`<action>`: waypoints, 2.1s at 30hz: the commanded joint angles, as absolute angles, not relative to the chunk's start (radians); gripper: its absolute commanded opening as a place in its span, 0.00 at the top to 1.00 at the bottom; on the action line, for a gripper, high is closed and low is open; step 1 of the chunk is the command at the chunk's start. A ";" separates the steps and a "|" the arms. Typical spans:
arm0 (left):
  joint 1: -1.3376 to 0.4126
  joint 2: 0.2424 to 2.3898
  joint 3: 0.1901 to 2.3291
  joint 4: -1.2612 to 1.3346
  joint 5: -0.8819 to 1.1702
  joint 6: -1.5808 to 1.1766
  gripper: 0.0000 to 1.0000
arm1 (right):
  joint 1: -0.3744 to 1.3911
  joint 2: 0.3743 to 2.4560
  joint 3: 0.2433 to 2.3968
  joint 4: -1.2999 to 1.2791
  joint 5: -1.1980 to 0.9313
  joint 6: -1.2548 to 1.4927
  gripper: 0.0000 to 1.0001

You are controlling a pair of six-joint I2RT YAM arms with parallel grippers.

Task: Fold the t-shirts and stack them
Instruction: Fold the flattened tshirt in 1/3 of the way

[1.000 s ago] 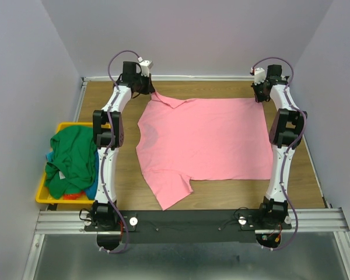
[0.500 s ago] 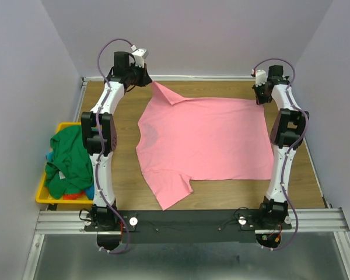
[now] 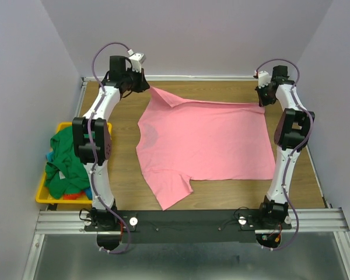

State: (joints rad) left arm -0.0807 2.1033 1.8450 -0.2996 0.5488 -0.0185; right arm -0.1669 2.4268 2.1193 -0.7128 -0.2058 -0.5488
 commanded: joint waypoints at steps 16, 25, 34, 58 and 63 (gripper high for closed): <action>-0.163 1.671 1.436 -0.318 0.571 -0.008 1.00 | -0.199 2.244 1.974 -0.739 -0.252 -0.675 1.00; -0.193 1.533 1.229 -0.333 0.430 -0.090 1.00 | -0.199 2.161 1.792 -0.741 -0.222 -0.761 0.99; -0.221 1.473 1.074 -0.350 0.393 -0.104 1.00 | -0.199 2.167 1.695 -0.738 -0.207 -0.784 0.99; -0.222 1.539 1.147 -0.440 0.563 -0.101 1.00 | -0.199 2.146 1.707 -0.741 -0.172 -0.778 1.00; -0.225 1.505 1.108 -0.454 0.558 -0.109 1.00 | -0.199 2.141 1.704 -0.742 -0.172 -0.778 1.00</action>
State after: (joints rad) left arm -0.2195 1.5417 1.1347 -0.4141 0.5198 -0.0982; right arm -0.1917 2.1746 1.6978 -0.7200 -0.2005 -0.7826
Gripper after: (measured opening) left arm 0.005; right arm 0.005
